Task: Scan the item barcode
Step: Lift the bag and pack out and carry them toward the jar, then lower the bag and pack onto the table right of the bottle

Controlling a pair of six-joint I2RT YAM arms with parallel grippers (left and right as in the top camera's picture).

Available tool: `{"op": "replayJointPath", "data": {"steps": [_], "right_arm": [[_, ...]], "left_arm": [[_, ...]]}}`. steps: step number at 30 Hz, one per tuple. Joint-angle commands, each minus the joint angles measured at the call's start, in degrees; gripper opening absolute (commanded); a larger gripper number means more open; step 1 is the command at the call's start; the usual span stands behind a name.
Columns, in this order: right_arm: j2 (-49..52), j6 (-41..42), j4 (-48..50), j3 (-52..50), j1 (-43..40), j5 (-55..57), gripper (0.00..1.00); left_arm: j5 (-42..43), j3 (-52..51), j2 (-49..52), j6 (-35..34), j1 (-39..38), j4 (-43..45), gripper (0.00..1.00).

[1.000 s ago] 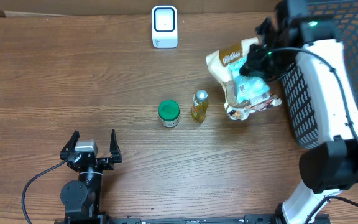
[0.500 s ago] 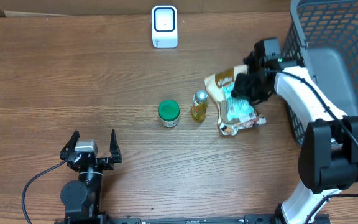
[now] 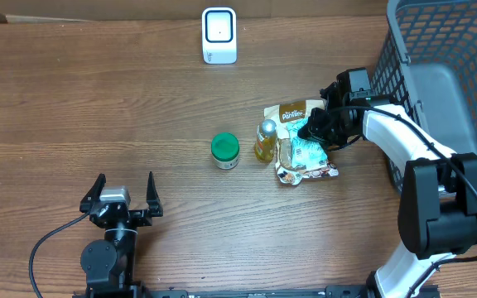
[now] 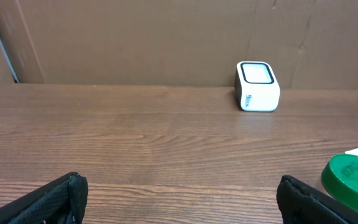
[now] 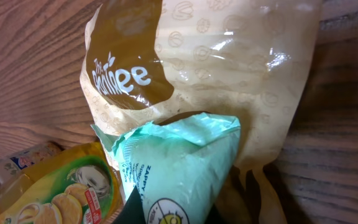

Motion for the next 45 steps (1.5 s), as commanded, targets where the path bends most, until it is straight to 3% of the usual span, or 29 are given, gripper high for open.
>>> {"op": "replayJointPath", "data": {"steps": [1, 42, 45], "right_arm": [[-0.2, 2.8, -0.5, -1.8, 1.4, 1.6, 0.04], [-0.2, 16.2, 4.9, -1.8, 17.1, 4.6, 0.05], [-0.2, 15.9, 4.7, -1.8, 17.1, 8.8, 0.14]], "left_arm": [[-0.3, -0.2, -0.5, 0.1, 0.3, 0.0, 0.99], [-0.3, -0.2, -0.5, 0.1, 0.3, 0.0, 0.99], [-0.3, -0.2, -0.5, 0.1, 0.3, 0.0, 0.99]]}}
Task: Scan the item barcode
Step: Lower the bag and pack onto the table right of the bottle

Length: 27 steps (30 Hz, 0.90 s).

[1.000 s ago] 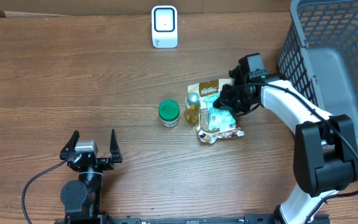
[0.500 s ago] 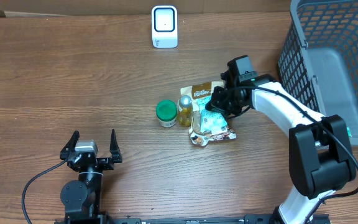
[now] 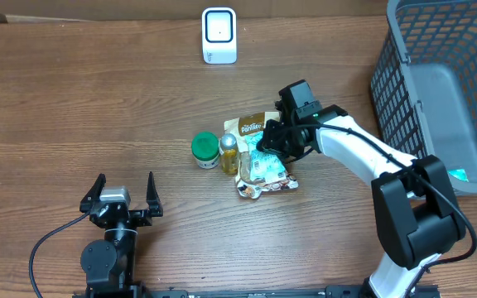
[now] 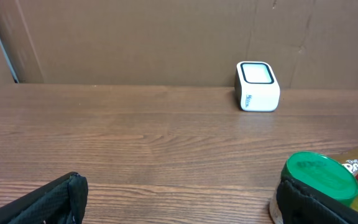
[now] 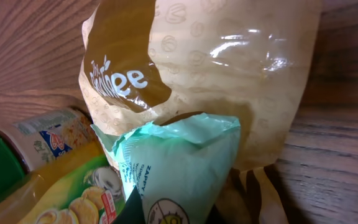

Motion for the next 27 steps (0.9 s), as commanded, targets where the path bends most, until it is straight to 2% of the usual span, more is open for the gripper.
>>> {"op": "replayJointPath", "data": {"steps": [1, 5, 11, 13, 16, 22, 27], "right_arm": [[-0.2, 0.1, -0.3, -1.4, 0.5, 6.6, 0.22], [-0.2, -0.1, -1.0, -1.4, 0.5, 9.4, 0.40], [-0.2, -0.2, -0.4, -1.2, 0.5, 9.4, 0.44], [-0.3, -3.6, 0.1, -0.3, 0.2, 8.1, 0.47], [-0.4, -8.9, -2.4, 3.5, -1.0, 3.7, 0.57], [-0.5, -15.5, -14.2, 14.1, -3.4, 2.9, 0.58], [-0.5, -22.5, -25.8, 26.8, -6.1, 2.9, 0.59]], "left_arm": [[-0.3, -0.2, -0.5, 0.1, 0.3, 0.0, 1.00], [-0.3, -0.2, -0.5, 0.0, 0.3, 0.0, 0.99], [-0.3, -0.2, -0.5, 0.0, 0.3, 0.0, 1.00], [-0.3, -0.2, -0.5, 0.1, 0.3, 0.0, 0.99], [-0.3, -0.2, -0.5, 0.0, 0.3, 0.0, 0.99], [-0.3, -0.2, -0.5, 0.0, 0.3, 0.0, 1.00], [-0.3, -0.2, -0.5, 0.1, 0.3, 0.0, 1.00]]}}
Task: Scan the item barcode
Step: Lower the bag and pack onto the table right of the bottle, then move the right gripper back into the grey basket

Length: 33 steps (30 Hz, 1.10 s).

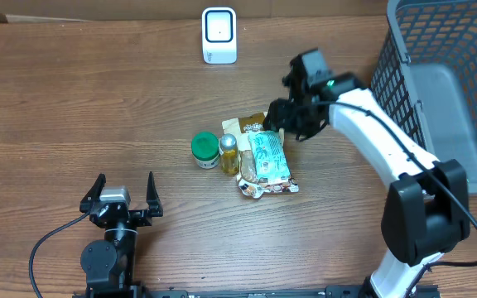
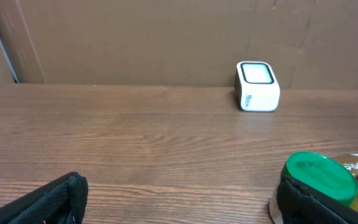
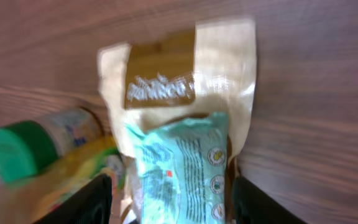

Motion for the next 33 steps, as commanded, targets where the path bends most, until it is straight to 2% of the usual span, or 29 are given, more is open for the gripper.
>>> {"op": "replayJointPath", "data": {"steps": [1, 5, 10, 14, 15, 17, 24, 27, 29, 33], "right_arm": [[-0.5, -7.6, -5.2, 9.7, -2.3, -0.5, 0.59], [-0.5, -8.7, -16.3, 24.2, -6.0, 3.3, 0.57], [-0.5, -8.6, -24.9, 43.4, -11.7, 5.3, 0.55], [-0.5, -4.8, -29.7, 53.7, -17.2, 11.9, 0.63], [-0.5, -4.3, -30.6, 54.8, -18.6, 12.6, 0.68], [-0.5, -4.3, -31.2, 55.5, -21.9, 12.3, 1.00], [0.2, -3.7, -32.2, 55.2, -29.8, 15.4, 0.98], [0.0, 6.3, -36.1, 55.2, -33.7, 22.6, 0.92], [0.0, 12.7, -39.5, 55.2, -36.2, 27.6, 0.91], [-0.1, 12.2, -39.5, 52.9, -38.3, 27.4, 0.75]], "left_arm": [[-0.3, -0.2, -0.5, 0.1, 0.3, -0.1, 1.00], [-0.3, -0.2, -0.5, 0.0, 0.3, -0.1, 1.00], [-0.3, -0.2, -0.5, 0.1, 0.3, -0.1, 1.00], [-0.3, -0.2, -0.5, 0.0, 0.3, -0.1, 0.99], [-0.3, -0.2, -0.5, 0.0, 0.3, -0.1, 1.00], [-0.3, -0.2, -0.5, 0.0, 0.3, -0.1, 1.00], [-0.3, -0.2, -0.5, 0.1, 0.3, -0.1, 1.00], [-0.3, -0.2, -0.5, 0.1, 0.3, -0.1, 1.00], [-0.3, -0.2, -0.5, 0.1, 0.3, -0.1, 1.00], [-0.3, -0.2, -0.5, 0.0, 0.3, -0.1, 0.99]]}}
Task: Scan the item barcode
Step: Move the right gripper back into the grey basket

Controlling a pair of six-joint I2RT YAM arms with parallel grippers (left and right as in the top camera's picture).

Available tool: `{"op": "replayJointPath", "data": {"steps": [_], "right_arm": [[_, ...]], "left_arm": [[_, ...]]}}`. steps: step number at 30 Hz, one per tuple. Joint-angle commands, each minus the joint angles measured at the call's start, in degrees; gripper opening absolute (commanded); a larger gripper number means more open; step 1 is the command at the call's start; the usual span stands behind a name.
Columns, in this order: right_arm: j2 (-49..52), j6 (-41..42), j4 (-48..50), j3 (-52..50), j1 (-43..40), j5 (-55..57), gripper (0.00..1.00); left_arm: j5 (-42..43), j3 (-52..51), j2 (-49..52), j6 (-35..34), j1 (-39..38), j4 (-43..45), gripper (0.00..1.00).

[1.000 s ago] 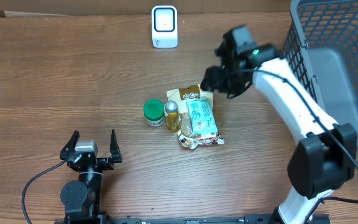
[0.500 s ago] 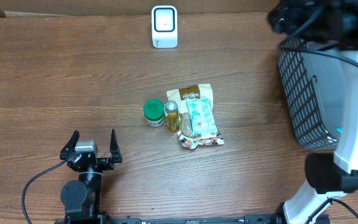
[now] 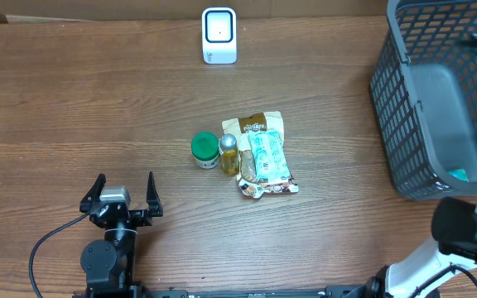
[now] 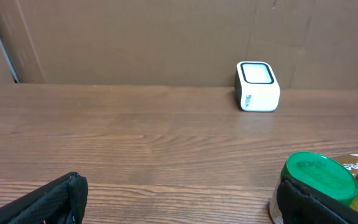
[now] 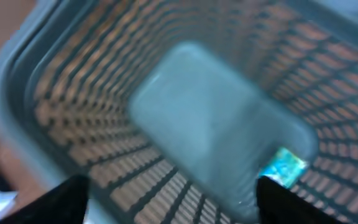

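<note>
The white barcode scanner stands at the table's far edge and also shows as the scanner in the left wrist view. Mid-table lies a cluster: a green-lidded jar, a yellow bottle, a brown pouch and a teal packet on top of it. My right gripper is open and empty over the grey basket; that view is blurred. My left gripper is open near the front edge, with the jar by its right finger.
The mesh basket fills the table's right side and holds a small teal item in its near corner. Bare wood lies between the scanner and the cluster, and across the left half.
My right gripper was open just above the brown pouch and teal packet; it is now far to the right, over the basket. The cluster and the left arm have not moved.
My right gripper was down on the teal packet, with the cluster close to the basket. Then the whole cluster sat further left, the gripper still on it. Then the gripper was open above it, and now it is over the basket.
</note>
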Motion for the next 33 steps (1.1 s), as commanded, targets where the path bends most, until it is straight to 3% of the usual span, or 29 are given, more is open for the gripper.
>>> {"op": "replayJointPath", "data": {"steps": [1, 3, 7, 17, 20, 23, 27, 33], "right_arm": [[0.0, 4.4, 0.0, -2.2, -0.4, 4.5, 0.73], [0.0, 4.4, 0.0, -4.6, -0.4, 7.3, 0.68], [0.0, 7.8, 0.0, -11.0, -1.1, 11.9, 0.68], [0.0, 28.9, 0.3, -31.9, -4.8, 23.4, 0.72], [0.0, 36.2, 1.7, -37.8, -5.5, 23.9, 0.78], [0.0, 37.0, 6.5, -43.3, -5.6, 23.9, 0.83], [0.0, 37.0, 12.9, -49.1, -5.6, 23.9, 1.00], [0.0, 37.0, 19.5, -55.2, -5.6, 23.9, 1.00]], "left_arm": [[-0.3, -0.2, -0.5, 0.1, 0.3, 0.0, 1.00], [-0.3, -0.2, -0.5, 0.1, 0.3, 0.0, 1.00], [-0.3, -0.2, -0.5, 0.1, 0.3, 0.0, 1.00], [-0.3, -0.2, -0.5, 0.0, 0.3, 0.0, 1.00], [-0.3, -0.2, -0.5, 0.1, 0.3, 0.0, 0.99], [-0.3, -0.2, -0.5, 0.0, 0.3, 0.0, 1.00], [-0.3, -0.2, -0.5, 0.0, 0.3, 0.0, 0.99], [-0.3, -0.2, -0.5, 0.1, 0.3, 0.0, 1.00]]}}
